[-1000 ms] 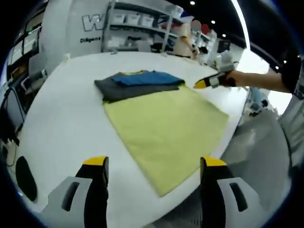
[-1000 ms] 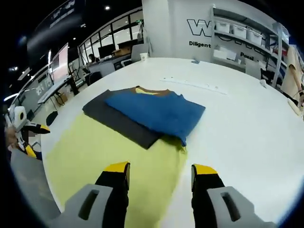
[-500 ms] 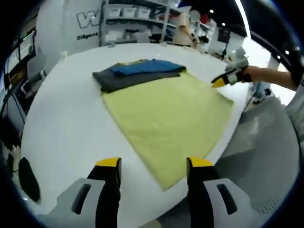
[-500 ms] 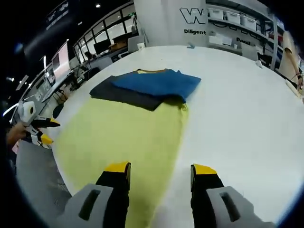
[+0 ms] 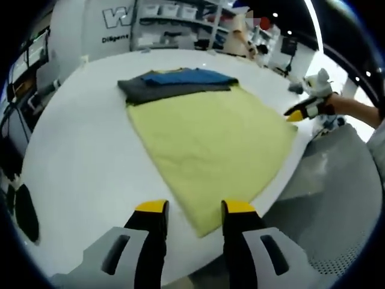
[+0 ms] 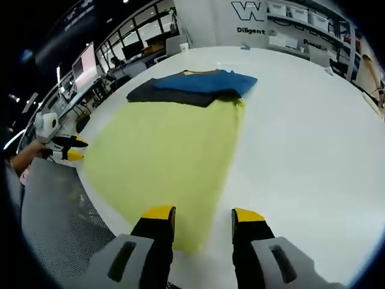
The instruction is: Fold the garment on the visible template until the final outline fits inside the template.
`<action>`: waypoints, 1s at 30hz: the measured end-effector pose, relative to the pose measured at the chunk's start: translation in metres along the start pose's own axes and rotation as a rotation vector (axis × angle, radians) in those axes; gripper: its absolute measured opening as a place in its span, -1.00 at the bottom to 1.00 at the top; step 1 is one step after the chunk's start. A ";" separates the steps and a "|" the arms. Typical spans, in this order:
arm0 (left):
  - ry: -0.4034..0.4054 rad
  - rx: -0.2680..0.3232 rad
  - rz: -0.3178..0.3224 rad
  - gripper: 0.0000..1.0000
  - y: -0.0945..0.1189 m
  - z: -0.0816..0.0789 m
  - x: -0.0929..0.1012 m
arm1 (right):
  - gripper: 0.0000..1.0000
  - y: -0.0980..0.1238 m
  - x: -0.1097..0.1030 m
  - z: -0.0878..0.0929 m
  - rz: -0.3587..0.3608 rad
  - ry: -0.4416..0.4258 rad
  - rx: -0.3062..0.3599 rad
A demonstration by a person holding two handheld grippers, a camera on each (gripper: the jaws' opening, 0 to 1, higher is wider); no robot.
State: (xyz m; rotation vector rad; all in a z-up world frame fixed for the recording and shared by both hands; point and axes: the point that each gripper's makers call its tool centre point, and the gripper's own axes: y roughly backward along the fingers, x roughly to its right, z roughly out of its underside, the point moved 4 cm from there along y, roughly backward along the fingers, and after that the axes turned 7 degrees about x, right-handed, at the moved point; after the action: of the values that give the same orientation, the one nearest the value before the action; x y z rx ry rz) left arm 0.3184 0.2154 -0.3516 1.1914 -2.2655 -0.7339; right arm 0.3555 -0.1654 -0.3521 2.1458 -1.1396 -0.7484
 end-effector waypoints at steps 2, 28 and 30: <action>0.006 0.004 0.000 -0.46 0.000 0.000 -0.001 | -0.40 0.000 -0.001 0.002 -0.006 -0.028 0.002; 0.110 -0.010 -0.017 -1.00 0.005 0.008 -0.007 | -1.00 0.013 -0.011 0.016 -0.019 0.027 -0.037; 0.117 0.007 -0.010 -1.00 0.009 0.003 -0.007 | -1.00 0.016 -0.012 0.012 -0.024 0.008 -0.024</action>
State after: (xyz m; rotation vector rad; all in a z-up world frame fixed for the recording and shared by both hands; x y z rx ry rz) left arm 0.3144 0.2260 -0.3492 1.2179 -2.1693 -0.6429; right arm 0.3332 -0.1653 -0.3464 2.1448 -1.0969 -0.7598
